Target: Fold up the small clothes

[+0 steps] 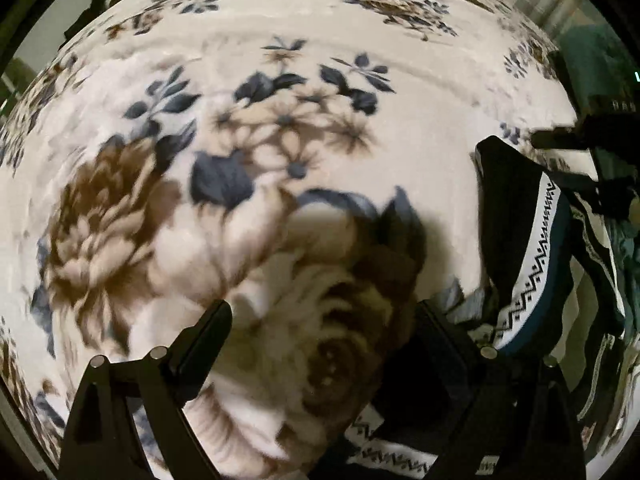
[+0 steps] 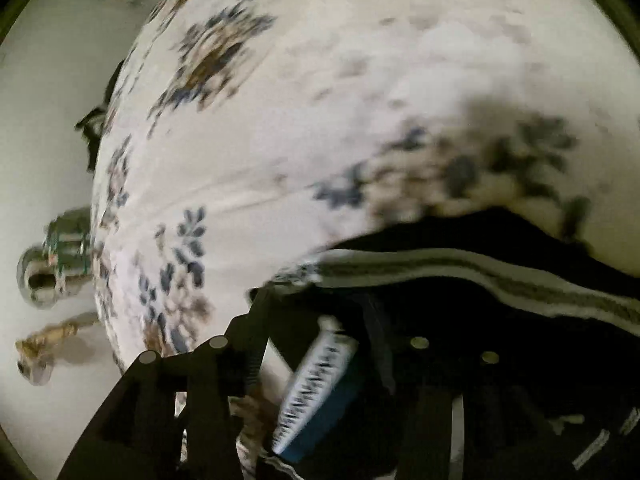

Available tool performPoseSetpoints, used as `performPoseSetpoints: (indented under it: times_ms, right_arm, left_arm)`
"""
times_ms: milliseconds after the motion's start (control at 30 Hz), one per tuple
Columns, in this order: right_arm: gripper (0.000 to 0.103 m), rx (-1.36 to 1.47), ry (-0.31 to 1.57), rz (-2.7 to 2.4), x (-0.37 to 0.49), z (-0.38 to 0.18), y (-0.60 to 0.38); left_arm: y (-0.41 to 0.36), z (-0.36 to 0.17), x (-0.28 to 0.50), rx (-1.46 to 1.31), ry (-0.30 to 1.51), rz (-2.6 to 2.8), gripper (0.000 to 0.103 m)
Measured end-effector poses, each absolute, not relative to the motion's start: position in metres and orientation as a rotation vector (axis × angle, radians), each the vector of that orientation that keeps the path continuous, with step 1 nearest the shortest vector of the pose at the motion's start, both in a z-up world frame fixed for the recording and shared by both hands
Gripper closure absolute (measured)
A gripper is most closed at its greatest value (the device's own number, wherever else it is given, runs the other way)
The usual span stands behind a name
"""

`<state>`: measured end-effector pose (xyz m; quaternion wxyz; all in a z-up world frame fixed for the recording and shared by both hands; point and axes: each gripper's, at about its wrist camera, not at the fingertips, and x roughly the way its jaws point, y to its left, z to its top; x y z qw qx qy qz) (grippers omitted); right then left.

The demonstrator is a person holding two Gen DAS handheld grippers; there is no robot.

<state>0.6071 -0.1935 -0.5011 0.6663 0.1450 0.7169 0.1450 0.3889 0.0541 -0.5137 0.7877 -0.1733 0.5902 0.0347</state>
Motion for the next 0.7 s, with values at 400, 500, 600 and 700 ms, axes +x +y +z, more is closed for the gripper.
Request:
performPoseSetpoints:
  times_ms: [400, 500, 600, 700]
  right_arm:
    - [0.067, 0.124, 1.607, 0.296, 0.606, -0.496, -0.188]
    - [0.051, 0.253, 1.491, 0.215, 0.561, -0.455, -0.244]
    - [0.051, 0.315, 1.398, 0.015, 0.496, -0.426, -0.316]
    - [0.051, 0.295, 1.372, -0.204, 0.424, -0.421, -0.383]
  left_arm:
    - [0.033, -0.523, 0.391, -0.286, 1.339, 0.029, 0.010]
    - [0.050, -0.498, 0.393, -0.374, 1.293, 0.024, 0.010]
    - [0.040, -0.478, 0.410, -0.390, 1.246, -0.027, 0.010]
    - [0.007, -0.470, 0.436, -0.346, 1.218, -0.112, 0.010]
